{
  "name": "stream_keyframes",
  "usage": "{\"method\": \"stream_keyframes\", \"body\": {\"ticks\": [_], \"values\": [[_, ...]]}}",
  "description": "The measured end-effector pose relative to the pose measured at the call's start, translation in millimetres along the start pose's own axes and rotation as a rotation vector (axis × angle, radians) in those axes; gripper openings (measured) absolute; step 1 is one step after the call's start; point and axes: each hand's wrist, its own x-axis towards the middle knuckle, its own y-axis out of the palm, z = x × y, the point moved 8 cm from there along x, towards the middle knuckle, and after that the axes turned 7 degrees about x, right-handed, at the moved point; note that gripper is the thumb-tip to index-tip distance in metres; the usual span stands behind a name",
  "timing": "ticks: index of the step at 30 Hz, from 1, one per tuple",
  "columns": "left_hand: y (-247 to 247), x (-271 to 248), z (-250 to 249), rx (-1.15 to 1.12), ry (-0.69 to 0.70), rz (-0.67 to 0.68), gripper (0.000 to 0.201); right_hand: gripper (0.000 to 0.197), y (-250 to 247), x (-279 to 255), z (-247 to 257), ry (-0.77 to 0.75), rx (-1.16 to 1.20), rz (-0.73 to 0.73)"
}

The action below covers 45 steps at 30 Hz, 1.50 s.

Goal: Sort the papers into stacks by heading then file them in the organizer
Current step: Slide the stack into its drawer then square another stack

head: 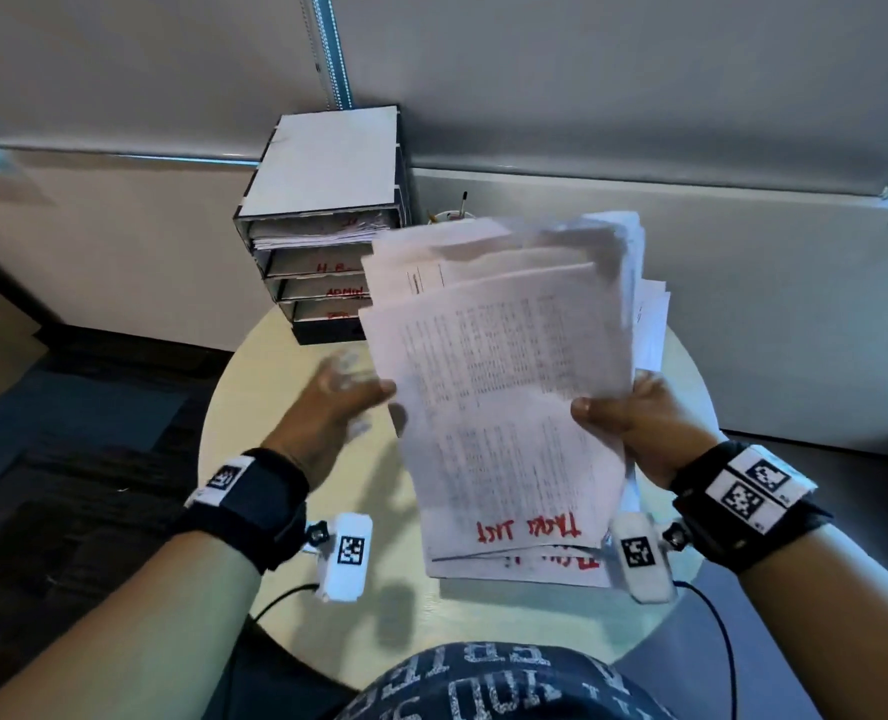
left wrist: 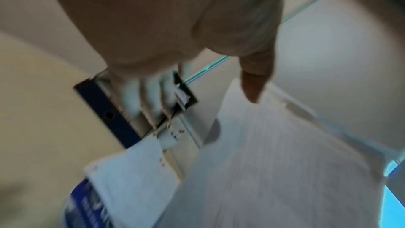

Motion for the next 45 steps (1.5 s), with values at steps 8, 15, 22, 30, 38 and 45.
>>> {"method": "stream_keyframes", "body": {"ticks": [8,15,22,30,38,45], "values": [[28,-20,-32,-0.103,0.258,-0.28,0.033,0.013,41,-23,27,-0.358,-0.111,-0.222],[25,-29,-6,-0.118,0.289,-0.152,0.065,0.019,46,-25,7,-0.336,0.031,-0.141],[29,-15,26,0.065,0.22,-0.004,0.045,0.032,44,-22,-14,-0.257,0.064,-0.074],[34,-10,19,-0.083,0.203,0.033,0.071,0.03,40,-13,-13,-0.248,0.033,-0.078],[43,-13,28,-0.101,0.179,0.072,0.06,0.025,32,-9,-31,-0.182,0.064,-0.151],[42,-13,43,-0.115,0.16,0.056,0.058,0.028,36,-7,-55,-0.059,0.061,-0.112]]}}
